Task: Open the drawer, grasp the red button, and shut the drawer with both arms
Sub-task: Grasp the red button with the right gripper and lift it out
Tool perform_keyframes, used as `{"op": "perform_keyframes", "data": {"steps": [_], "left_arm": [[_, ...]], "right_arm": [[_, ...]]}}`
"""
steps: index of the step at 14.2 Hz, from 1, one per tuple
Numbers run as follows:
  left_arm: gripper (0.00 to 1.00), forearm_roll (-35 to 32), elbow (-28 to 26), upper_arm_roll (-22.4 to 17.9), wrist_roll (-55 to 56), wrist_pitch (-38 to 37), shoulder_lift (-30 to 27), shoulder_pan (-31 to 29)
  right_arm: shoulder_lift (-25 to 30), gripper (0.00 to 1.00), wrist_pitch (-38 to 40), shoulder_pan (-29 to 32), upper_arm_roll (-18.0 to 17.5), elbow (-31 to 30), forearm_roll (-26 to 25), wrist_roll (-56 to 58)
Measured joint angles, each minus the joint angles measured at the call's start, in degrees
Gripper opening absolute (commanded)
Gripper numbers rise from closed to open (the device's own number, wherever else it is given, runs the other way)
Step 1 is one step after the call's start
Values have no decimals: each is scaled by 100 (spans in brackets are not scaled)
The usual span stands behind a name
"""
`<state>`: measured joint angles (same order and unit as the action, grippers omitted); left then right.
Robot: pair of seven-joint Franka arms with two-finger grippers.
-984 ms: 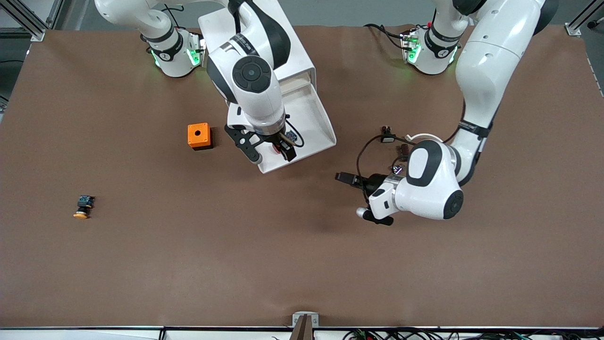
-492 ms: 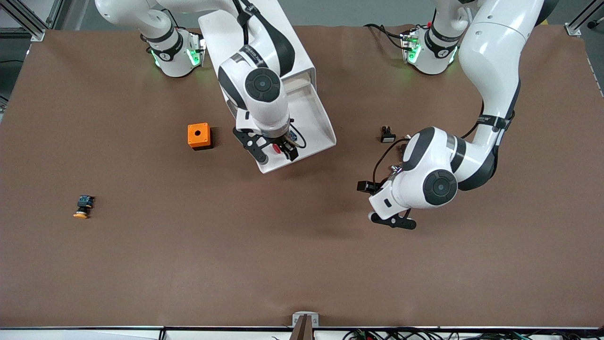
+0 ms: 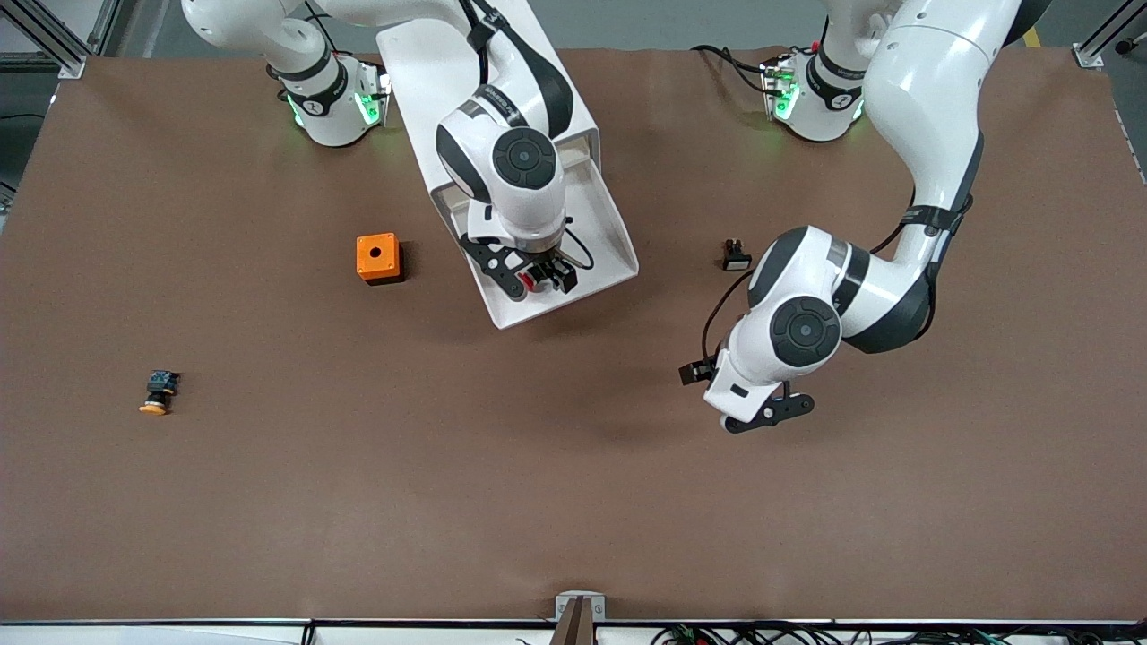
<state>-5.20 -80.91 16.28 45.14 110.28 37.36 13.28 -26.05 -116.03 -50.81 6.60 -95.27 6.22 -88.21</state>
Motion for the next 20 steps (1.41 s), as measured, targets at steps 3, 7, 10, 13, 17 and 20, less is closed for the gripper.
{"op": "perform_keyframes", "data": {"steps": [3, 7, 10, 13, 17, 20], "left_arm": [[100, -3, -67, -8, 146, 166, 84, -2], [100, -3, -69, -11, 224, 218, 145, -6], [100, -3, -69, -11, 250, 218, 147, -7], [100, -3, -70, -12, 253, 218, 153, -8], [100, -3, -72, -13, 257, 218, 156, -17], [100, -3, -73, -11, 257, 229, 167, -10]], "right_arm": [[0, 29, -4, -3, 0, 1, 3, 0], [1, 12, -11, -3, 0, 14, 5, 1], [3, 11, 20, -2, 13, 44, 6, 2], [23, 11, 677, 84, 91, 476, 6, 45], [143, 11, 1649, 762, 138, 1350, 185, 494], [311, 11, 2141, 1340, 167, 1475, 206, 1324]]}}
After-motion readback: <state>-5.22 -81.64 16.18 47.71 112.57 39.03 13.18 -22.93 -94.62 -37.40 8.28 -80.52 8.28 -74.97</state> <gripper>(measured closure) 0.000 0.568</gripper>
